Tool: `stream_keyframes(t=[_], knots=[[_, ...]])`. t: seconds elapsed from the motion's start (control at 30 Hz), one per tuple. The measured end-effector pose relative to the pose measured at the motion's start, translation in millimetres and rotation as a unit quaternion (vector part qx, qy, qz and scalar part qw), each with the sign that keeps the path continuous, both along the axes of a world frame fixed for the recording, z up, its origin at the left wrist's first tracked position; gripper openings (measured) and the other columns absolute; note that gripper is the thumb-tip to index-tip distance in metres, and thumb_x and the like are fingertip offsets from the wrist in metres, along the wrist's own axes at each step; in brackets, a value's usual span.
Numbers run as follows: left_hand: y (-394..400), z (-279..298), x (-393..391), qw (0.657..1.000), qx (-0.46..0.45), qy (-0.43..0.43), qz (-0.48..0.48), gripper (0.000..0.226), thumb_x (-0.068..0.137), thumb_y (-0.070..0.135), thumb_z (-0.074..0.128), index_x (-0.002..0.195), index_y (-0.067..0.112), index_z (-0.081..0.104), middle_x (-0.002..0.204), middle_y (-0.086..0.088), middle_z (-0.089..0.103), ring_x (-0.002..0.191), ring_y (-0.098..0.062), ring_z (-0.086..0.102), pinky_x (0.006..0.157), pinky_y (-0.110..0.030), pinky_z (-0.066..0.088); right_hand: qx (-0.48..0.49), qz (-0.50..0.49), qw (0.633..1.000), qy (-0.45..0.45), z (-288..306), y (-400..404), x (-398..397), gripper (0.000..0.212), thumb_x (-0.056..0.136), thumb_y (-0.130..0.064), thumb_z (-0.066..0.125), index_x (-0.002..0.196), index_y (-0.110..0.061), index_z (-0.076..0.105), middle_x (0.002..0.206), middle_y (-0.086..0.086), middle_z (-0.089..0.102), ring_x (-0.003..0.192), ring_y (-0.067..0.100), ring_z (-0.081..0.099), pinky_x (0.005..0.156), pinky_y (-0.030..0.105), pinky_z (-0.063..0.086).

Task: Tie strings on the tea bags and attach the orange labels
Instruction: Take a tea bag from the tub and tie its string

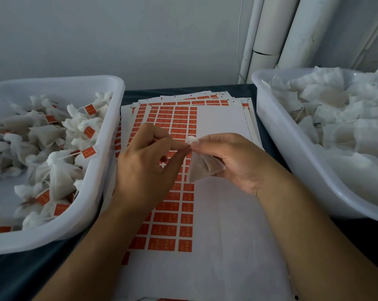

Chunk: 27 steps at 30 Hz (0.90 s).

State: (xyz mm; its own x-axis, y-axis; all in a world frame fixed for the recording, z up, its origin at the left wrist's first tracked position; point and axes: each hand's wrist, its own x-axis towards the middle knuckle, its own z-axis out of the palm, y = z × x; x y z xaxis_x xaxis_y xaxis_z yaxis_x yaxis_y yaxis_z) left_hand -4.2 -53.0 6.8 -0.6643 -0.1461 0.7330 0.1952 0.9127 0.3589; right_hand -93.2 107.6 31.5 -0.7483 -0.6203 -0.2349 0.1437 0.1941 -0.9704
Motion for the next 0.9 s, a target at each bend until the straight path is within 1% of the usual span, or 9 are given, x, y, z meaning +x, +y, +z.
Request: stream_keyframes(t=[0.1, 0.23, 0.4, 0.5, 0.57, 0.67, 0.73, 0.83, 0.9], knots=[[2, 0, -1, 0.998, 0.016, -0.050, 0.022, 0.025, 0.090, 0.032, 0.071, 0.099, 0.011, 0.078, 0.103, -0.006, 0.066, 0.077, -0.011, 0.056, 0.067, -0.013, 0.045, 0.027, 0.002, 0.998, 0.052, -1, -3, 3, 0.017, 0.098, -0.036, 0.065, 0.094, -0.021, 0.073, 0.104, 0.001, 0.074, 0.107, 0.023, 0.068, 0.100, 0.051, 0.054], [5, 0, -1, 0.992, 0.055, -0.114, 0.022, 0.028, 0.094, 0.044, 0.061, 0.096, 0.017, 0.069, 0.107, 0.007, 0.055, 0.077, -0.011, 0.057, 0.063, -0.019, 0.050, 0.061, -0.001, 0.984, 0.167, -3, -9, 6, 0.016, 0.100, -0.035, 0.062, 0.093, -0.023, 0.070, 0.100, -0.004, 0.072, 0.099, 0.014, 0.067, 0.092, 0.036, 0.057], [6, -3, -1, 0.980, 0.083, -0.181, 0.006, 0.015, 0.096, 0.037, 0.049, 0.088, 0.026, 0.057, 0.094, 0.019, 0.050, 0.080, -0.003, 0.055, 0.062, -0.011, 0.040, 0.078, -0.011, 0.966, 0.246, -8, -11, 6, 0.016, 0.098, -0.038, 0.063, 0.095, -0.023, 0.067, 0.095, -0.005, 0.072, 0.091, 0.014, 0.069, 0.089, 0.041, 0.060], [8, -5, -3, 0.969, 0.135, -0.206, -0.014, 0.024, 0.100, 0.029, 0.044, 0.079, 0.026, 0.056, 0.082, 0.015, 0.055, 0.080, -0.003, 0.053, 0.060, -0.008, 0.040, 0.078, -0.022, 0.956, 0.282, -10, -11, 4, 0.016, 0.099, -0.041, 0.062, 0.094, -0.026, 0.064, 0.093, -0.009, 0.072, 0.089, 0.011, 0.069, 0.084, 0.033, 0.060], [8, -3, -4, 0.952, 0.211, -0.214, -0.049, 0.030, 0.103, 0.025, 0.045, 0.076, 0.021, 0.059, 0.072, 0.007, 0.057, 0.074, -0.005, 0.056, 0.060, -0.009, 0.045, 0.074, -0.032, 0.952, 0.294, -12, -10, 2, 0.015, 0.099, -0.041, 0.062, 0.096, -0.027, 0.064, 0.091, -0.010, 0.072, 0.086, 0.008, 0.069, 0.078, 0.026, 0.058], [6, 1, -3, 0.897, 0.352, -0.257, -0.079, 0.033, 0.100, 0.034, 0.044, 0.078, 0.021, 0.065, 0.077, 0.003, 0.064, 0.074, -0.014, 0.061, 0.065, -0.018, 0.054, 0.058, -0.031, 0.956, 0.287, -11, -11, 1, 0.013, 0.098, -0.042, 0.064, 0.100, -0.028, 0.064, 0.089, -0.011, 0.072, 0.086, 0.009, 0.069, 0.076, 0.025, 0.057], [5, 4, -3, 0.834, 0.474, -0.271, -0.077, 0.039, 0.101, 0.030, 0.046, 0.071, 0.029, 0.071, 0.076, 0.003, 0.067, 0.076, -0.019, 0.063, 0.074, -0.033, 0.058, 0.021, -0.014, 0.969, 0.245, -9, -10, 2, 0.018, 0.096, -0.042, 0.066, 0.109, -0.030, 0.064, 0.091, -0.009, 0.074, 0.089, 0.011, 0.072, 0.077, 0.025, 0.060], [2, 9, -1, 0.725, 0.635, -0.228, -0.141, 0.047, 0.095, 0.019, 0.047, 0.053, 0.028, 0.066, 0.071, 0.000, 0.063, 0.065, -0.012, 0.060, 0.062, -0.028, 0.054, -0.037, 0.049, 0.985, 0.163, -5, -6, 4, 0.037, 0.096, -0.031, 0.070, 0.130, -0.031, 0.057, 0.095, -0.006, 0.075, 0.096, 0.017, 0.074, 0.080, 0.031, 0.063], [1, 10, 2, 0.681, 0.675, -0.213, -0.189, 0.039, 0.091, 0.019, 0.048, 0.056, 0.025, 0.063, 0.081, -0.005, 0.062, 0.070, -0.014, 0.060, 0.066, -0.030, 0.053, -0.056, 0.101, 0.981, 0.155, -3, -3, 6, 0.047, 0.096, -0.022, 0.071, 0.138, -0.032, 0.053, 0.096, -0.004, 0.074, 0.101, 0.022, 0.072, 0.086, 0.040, 0.063]])
